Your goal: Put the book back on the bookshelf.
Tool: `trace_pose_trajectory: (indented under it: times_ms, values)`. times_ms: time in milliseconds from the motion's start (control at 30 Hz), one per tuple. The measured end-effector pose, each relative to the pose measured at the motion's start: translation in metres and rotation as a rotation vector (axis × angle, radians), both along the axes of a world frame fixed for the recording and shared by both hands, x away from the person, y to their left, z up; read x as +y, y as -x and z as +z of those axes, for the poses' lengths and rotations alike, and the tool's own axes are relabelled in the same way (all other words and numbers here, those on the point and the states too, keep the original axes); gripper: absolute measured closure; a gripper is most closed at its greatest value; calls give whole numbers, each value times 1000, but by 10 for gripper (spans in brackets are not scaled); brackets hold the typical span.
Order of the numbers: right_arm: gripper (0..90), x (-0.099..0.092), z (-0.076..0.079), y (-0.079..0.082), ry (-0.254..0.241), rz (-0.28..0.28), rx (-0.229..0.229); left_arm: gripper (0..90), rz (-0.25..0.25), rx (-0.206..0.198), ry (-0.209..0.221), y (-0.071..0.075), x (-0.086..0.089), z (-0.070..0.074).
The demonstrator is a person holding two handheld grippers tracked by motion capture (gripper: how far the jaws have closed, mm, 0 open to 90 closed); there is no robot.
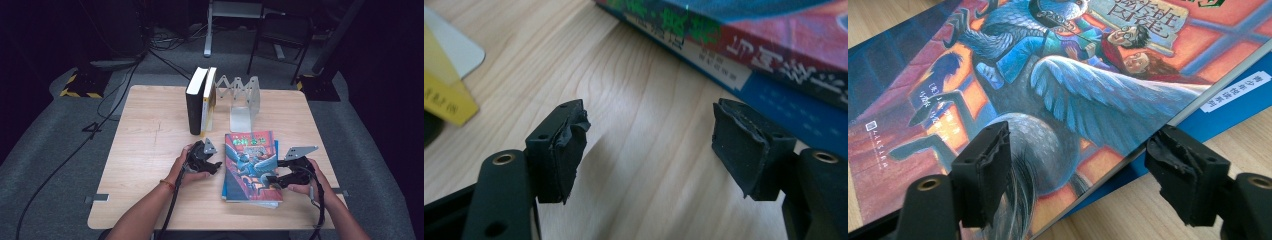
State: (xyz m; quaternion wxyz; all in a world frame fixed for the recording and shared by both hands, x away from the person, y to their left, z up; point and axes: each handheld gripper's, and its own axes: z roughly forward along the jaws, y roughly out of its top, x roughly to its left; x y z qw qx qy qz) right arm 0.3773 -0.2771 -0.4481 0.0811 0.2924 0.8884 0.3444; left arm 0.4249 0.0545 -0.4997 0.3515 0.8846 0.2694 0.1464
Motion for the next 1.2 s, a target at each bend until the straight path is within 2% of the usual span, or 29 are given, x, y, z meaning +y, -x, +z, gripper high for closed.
trace_pose_trajectory:
  times_ms: [33, 100, 200, 367, 400, 467, 533, 567, 633, 700, 767, 833, 900, 967, 1000, 1033, 1067, 1100, 1200]
  values:
    - [292, 0, 1, 0, 3, 1, 0, 296, 2, 10, -1, -2, -2, 1]
    - [369, 1, 3, 0, 11, 1, -32, 298, 4, 2, 6, -6, -6, 1]
    - [399, 1, 4, 1, 15, 2, -47, 297, -1, 8, 10, -10, -11, -1]
    - [520, -4, 5, -1, -16, 15, -64, 279, 13, 16, 32, -19, -13, -2]
    - [546, -4, 4, -1, -27, 22, -64, 296, 28, 17, 44, -21, -12, -2]
    - [646, -2, 5, -1, -41, 54, -76, 301, 29, 18, 46, -23, -12, -2]
    - [708, 3, 6, 0, -46, 95, -99, 309, 24, 19, 38, -25, -13, -2]
    - [708, 3, 6, 0, -46, 95, -99, 313, 24, 19, 38, -25, -13, -2]
    - [763, 6, 7, 2, -52, 124, -134, 319, 51, 33, 53, -31, -13, -2]
    - [781, 6, 8, 3, -53, 130, -142, 322, 58, 45, 57, -33, -13, -2]
    - [827, 8, 9, 7, -78, 149, -175, 323, 67, 32, 49, -36, -14, -2]
    - [829, 10, 9, 9, -67, 151, -194, 327, 67, 44, 49, -40, -14, -2]
    - [810, 7, 9, 8, -87, 140, -184, 326, 84, 48, 50, -44, -14, -2]
    - [703, 4, 9, 7, -102, 97, -163, 325, 97, 58, 62, -46, -13, -2]
    - [644, 3, 10, 7, -93, 95, -154, 325, 98, 57, 61, -46, -13, -2]
    - [561, 3, 10, 7, -64, 81, -142, 328, 96, 53, 60, -45, -14, -2]
    - [510, 3, 8, 7, -26, 55, -135, 332, 92, 53, 60, -45, -14, -2]
    - [470, 4, 6, 6, -7, 45, -109, 335, 89, 56, 61, -45, -14, -2]
    - [407, 1, 2, 1, -37, 43, -44, 360, 65, 43, 45, -44, -15, -1]
